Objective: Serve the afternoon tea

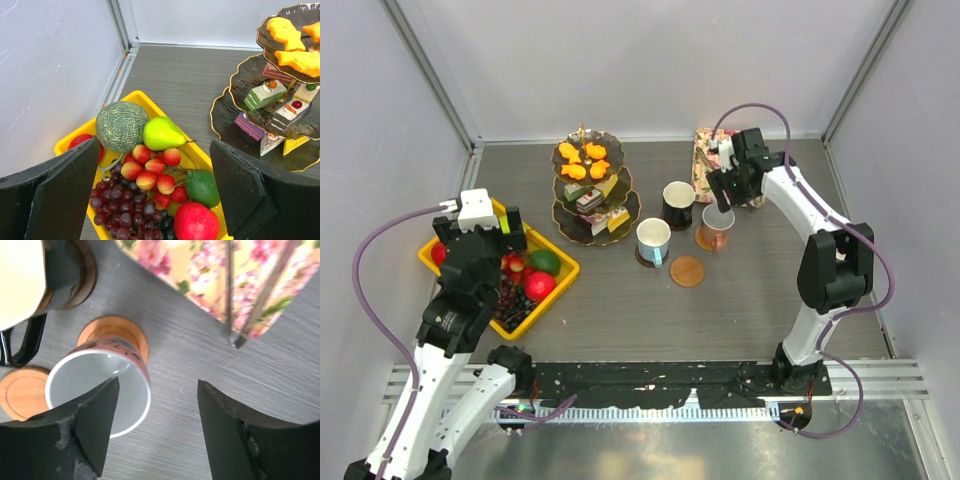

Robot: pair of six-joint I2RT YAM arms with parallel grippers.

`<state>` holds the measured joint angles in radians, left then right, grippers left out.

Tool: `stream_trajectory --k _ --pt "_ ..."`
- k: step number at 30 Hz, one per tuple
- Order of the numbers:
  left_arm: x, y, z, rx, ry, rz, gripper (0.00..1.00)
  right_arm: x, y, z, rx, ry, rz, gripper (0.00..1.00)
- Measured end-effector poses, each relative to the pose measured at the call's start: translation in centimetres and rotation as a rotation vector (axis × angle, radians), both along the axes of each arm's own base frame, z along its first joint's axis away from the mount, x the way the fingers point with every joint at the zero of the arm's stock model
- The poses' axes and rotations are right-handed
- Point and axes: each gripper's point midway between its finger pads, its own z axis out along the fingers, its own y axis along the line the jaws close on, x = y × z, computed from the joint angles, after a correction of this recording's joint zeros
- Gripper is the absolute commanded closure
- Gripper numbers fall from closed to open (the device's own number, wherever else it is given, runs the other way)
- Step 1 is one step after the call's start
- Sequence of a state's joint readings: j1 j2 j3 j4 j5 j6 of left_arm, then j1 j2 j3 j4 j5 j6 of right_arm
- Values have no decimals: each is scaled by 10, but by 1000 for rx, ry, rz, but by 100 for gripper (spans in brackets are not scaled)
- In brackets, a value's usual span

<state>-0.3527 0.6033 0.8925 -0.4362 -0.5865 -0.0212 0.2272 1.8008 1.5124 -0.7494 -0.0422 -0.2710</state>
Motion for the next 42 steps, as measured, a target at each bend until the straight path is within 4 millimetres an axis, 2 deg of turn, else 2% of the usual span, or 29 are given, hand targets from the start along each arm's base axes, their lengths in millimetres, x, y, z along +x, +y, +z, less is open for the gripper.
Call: stream_trajectory --k 4,8,12,15,18,21,23,30,34,40,42 --pt "0 0 -1 0 -2 -1 1 11 -12 43 -21 -107 -110 19" --pt "1 -1 -1 3 -9 2 1 3 -38 94 -50 -225 -276 13" --pt "0 -4 -1 4 -12 -5 1 -16 -77 131 -49 -311 -493 11" --pt "-1 -6 1 18 -20 -18 1 -38 -122 139 -45 -342 -688 11" --pt "-3 -8 4 30 -34 -23 1 -60 -165 129 -55 -327 -864 13" --pt "-4 -11 4 47 -40 -34 1 -74 -195 106 -72 -271 -984 16" --pt "-4 -14 2 53 -40 -44 1 -79 -207 89 -79 -221 -1033 19" --pt "-3 -16 3 67 -48 -48 1 -73 -226 34 -88 -57 -1090 22" --pt "-3 -15 3 66 -52 -45 1 -77 -235 9 -90 11 -1115 25" --pt "-2 -16 3 68 -50 -46 1 -84 -248 -12 -81 58 -1161 30" --pt "-2 -16 3 70 -50 -46 1 -83 -252 -14 -78 56 -1174 40"
